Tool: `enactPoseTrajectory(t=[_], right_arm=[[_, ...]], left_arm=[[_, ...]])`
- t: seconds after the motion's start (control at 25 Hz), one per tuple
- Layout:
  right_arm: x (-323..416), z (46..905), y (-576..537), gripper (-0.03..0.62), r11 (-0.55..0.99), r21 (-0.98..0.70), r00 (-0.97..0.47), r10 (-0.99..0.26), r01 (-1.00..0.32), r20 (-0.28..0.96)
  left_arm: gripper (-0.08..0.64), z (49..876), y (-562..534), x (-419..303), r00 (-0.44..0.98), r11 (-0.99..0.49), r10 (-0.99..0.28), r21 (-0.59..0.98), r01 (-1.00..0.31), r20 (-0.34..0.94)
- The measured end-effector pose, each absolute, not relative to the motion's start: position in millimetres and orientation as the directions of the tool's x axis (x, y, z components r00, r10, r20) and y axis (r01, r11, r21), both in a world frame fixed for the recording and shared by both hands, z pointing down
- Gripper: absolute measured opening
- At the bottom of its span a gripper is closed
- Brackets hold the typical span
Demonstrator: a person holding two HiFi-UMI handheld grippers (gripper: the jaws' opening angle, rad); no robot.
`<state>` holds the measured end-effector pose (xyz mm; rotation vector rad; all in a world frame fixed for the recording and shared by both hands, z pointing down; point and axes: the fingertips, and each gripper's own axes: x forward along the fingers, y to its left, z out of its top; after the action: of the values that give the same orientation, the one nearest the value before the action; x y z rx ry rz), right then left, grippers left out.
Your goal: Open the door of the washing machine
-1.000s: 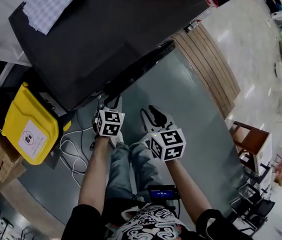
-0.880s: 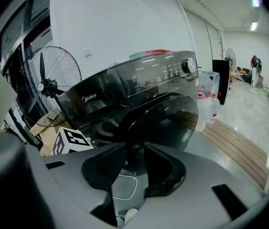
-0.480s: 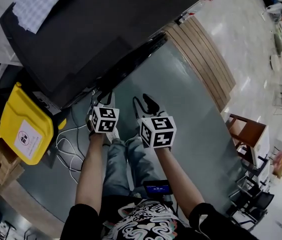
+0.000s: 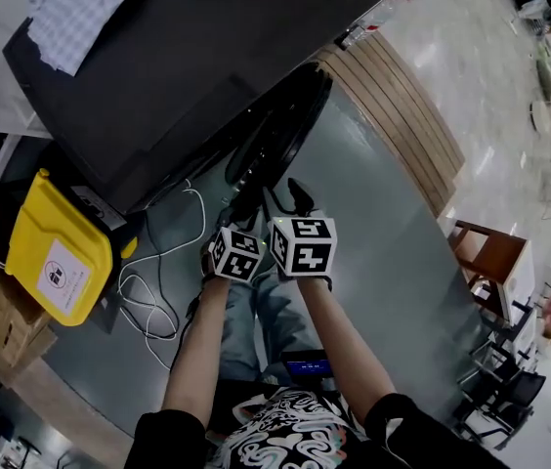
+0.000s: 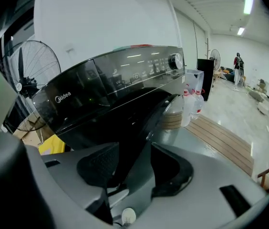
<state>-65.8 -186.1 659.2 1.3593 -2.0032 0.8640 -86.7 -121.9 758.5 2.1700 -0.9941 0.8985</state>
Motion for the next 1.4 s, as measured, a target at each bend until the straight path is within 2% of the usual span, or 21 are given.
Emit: enactPoseTrajectory(t=[0.04, 0.16, 0.24, 0.44, 0.64, 0.84, 1.4], right_arm=[[-62, 663, -187, 0.22, 0.271, -0.173, -0.304, -0.577, -0.947, 0.759], [-40, 675, -185, 0.211, 0.251, -0.084, -0.218, -0.572, -0.964, 0.791], [-22, 679, -180, 0.191, 0.24, -0.064, -0.194, -0.571, -0.969, 0.798], [15, 678, -165, 0.141, 0.212, -0.052, -0.169, -0.584, -0.976, 0.794], [62, 681, -158, 0.126, 0.167, -0.071, -0.157, -0.586, -0.983, 0.795], [117, 683, -157, 0.117, 0.12, -0.058, -0.119, -0.59, -0.991, 0.799], [218, 683, -180, 0.126, 0.159, 0.057, -0.046, -0.577, -0.986, 0.815]], left_arm=[[0.086, 756, -117, -77, 0.531, -0.585, -0.381, 0.248, -0.773, 0.757], [0.126, 739, -106, -59, 0.625, -0.618, -0.333, 0.337, -0.71, 0.706], [0.147, 728, -105, -61, 0.646, -0.59, -0.338, 0.382, -0.712, 0.684], [0.133, 722, -113, -84, 0.625, -0.472, -0.391, 0.436, -0.766, 0.676], [0.147, 707, -128, -78, 0.639, -0.391, -0.434, 0.507, -0.768, 0.635], [0.144, 693, -139, -62, 0.621, -0.386, -0.469, 0.487, -0.783, 0.628], [0.132, 669, -143, -57, 0.539, -0.307, -0.575, 0.448, -0.84, 0.616]])
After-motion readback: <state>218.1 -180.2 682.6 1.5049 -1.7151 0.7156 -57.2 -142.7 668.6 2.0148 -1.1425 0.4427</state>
